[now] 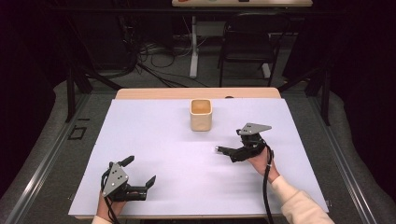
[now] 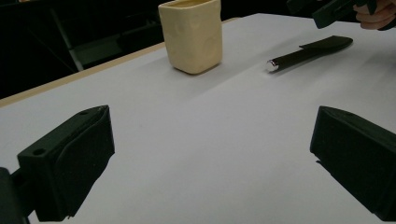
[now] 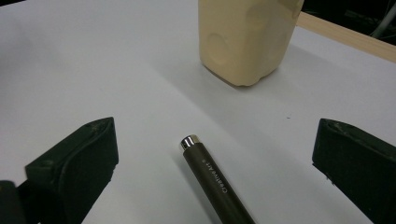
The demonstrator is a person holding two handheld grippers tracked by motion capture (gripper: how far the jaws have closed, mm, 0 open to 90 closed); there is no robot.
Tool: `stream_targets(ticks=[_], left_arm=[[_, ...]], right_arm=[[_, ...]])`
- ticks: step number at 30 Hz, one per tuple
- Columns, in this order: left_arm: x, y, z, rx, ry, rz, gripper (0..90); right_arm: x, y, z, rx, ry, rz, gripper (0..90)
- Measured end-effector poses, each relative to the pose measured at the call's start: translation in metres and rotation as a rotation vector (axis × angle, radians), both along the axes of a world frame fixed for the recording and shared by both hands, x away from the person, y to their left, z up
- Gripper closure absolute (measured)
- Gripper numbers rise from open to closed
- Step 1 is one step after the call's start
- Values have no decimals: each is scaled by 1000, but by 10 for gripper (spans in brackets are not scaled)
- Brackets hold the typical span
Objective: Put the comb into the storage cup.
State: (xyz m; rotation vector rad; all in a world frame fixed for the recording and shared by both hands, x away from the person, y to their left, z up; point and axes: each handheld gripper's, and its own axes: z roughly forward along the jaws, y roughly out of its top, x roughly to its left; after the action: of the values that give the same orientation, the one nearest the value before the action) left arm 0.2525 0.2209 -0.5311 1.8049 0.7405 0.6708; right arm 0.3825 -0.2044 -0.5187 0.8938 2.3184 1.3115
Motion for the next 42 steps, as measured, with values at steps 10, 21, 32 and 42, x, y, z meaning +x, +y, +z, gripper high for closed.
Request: stream_targets(ticks=[10,21,32,42], left_arm=[[0,0,0,5,1,2,0],[1,0,0,14,-1,5,0],[-1,-1,0,15,-3,7,0],[-1,0,1,18,-2,9,0]], right_arm=[[17,9,-6,-57,31,-25,463],[32,23,-14,-176,59,-21,900],[33,41,-22,-244,71,25,900],[30,46,-23,-257,99,57,900]])
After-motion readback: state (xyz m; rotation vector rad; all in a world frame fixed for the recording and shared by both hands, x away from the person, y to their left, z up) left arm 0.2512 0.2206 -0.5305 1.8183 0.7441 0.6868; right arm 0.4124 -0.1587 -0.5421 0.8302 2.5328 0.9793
